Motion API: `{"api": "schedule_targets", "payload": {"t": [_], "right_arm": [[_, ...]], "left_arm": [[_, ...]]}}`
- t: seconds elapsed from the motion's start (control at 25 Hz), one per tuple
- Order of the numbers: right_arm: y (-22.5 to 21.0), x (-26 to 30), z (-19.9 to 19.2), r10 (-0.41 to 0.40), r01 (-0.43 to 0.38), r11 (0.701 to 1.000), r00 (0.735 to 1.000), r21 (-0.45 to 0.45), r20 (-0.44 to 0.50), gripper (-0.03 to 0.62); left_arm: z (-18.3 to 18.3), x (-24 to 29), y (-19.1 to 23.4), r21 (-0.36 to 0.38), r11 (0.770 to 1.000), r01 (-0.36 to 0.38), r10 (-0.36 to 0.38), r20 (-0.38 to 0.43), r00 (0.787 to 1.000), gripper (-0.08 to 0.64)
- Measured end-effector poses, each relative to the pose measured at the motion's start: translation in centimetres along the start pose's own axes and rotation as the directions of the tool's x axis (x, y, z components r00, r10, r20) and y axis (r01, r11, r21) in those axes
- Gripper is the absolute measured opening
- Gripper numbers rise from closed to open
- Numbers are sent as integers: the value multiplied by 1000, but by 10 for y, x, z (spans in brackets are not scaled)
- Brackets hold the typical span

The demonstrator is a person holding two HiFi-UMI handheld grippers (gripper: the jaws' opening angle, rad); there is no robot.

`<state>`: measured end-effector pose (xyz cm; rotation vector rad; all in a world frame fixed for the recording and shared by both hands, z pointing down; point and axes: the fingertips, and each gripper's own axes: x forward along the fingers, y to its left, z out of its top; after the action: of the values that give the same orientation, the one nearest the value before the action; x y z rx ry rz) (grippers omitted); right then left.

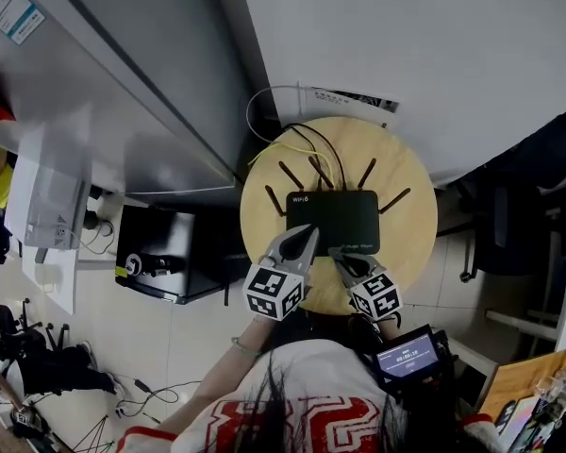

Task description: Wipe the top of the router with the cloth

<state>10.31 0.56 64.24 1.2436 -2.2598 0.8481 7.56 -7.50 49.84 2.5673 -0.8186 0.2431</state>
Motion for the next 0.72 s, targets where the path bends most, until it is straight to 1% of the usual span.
{"api": "schedule_targets", "payload": {"t": [0.12,0.2,0.44,0.72], "right_arm": [[-1,-1,0,3,-3,1000,1000,0,1,43],[-9,-3,6,-9,9,1000,1000,1,13,44],[-63,-2,41,-76,77,997,996,-13,49,44],[-120,6,77,-146,149,988,988,-40,55,44]], "left_arm": [[-1,1,-1,0,1000,0,0,0,1000,0],[0,1,-1,-6,1000,-5,5,3,1000,0],[1,-1,7,-13,999,-46,46,11,999,0],[1,-14,27,-41,990,-133,134,19,991,0]]}}
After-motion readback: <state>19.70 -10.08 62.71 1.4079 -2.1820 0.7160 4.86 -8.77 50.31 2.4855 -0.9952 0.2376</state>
